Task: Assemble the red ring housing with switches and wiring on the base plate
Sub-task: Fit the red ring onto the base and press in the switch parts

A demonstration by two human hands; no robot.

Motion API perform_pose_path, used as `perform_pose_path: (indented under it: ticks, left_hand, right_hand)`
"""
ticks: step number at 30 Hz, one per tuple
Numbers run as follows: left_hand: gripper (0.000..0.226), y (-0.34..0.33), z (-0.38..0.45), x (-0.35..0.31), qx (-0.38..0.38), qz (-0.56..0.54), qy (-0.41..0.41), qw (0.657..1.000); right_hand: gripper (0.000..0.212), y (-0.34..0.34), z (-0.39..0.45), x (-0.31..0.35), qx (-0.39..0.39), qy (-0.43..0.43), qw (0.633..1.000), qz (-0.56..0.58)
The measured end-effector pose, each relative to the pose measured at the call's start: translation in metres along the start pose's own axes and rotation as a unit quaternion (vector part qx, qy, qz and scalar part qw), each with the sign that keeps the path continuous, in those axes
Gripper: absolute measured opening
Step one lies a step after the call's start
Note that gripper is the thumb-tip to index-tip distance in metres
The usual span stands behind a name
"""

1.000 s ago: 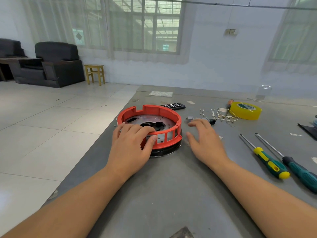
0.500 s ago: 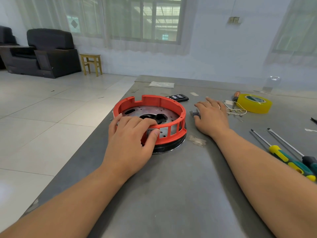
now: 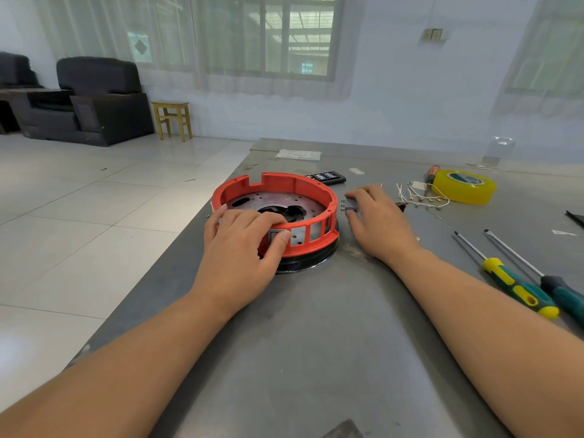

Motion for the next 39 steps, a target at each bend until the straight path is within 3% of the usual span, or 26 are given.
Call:
perform_pose_path:
  ticks: [7, 13, 18, 26, 35, 39]
  left_hand:
    - [0.037, 0.004, -0.01, -0.006, 0.005, 0.008, -0.001, 1.0]
    - [0.035, 0.008, -0.025, -0.017, 0.0, 0.002, -0.012, 1.0]
    - [0.036, 0.008, -0.027, -0.022, 0.007, 0.012, -0.025, 1.0]
    - [0.048, 0.008, -0.033, -0.036, 0.007, 0.021, -0.15, 0.988]
    - [0.046, 0.01, -0.03, -0.033, -0.026, -0.007, -0.168, 0.985]
    - [0.044, 0.009, -0.028, -0.031, -0.032, -0.006, -0.169, 0.985]
  right_hand:
    - [0.031, 0.037, -0.046, 0.04, -0.052, 0.02, 0.992, 0.11]
    - [0.047, 0.061, -0.081, 0.075, -0.078, 0.057, 0.977, 0.191]
    - [0.04, 0.063, -0.089, 0.09, -0.077, 0.092, 0.973, 0.196]
    - [0.039, 0.064, -0.087, 0.094, -0.087, 0.144, 0.965, 0.201]
    - [0.046, 0.066, -0.089, 0.102, -0.093, 0.161, 0.954, 0.234]
    - [0.038, 0.068, -0.089, 0.1, -0.098, 0.162, 0.95, 0.249]
Point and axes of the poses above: each hand's wrist, its own z-axis towards the middle knuckle, its own y-axis out of the back of the hand, x = y × z, the point moved 3 cm from there along z, towards the middle knuckle, and after that the axes turned 9 degrees about y, right-handed, at the moved point
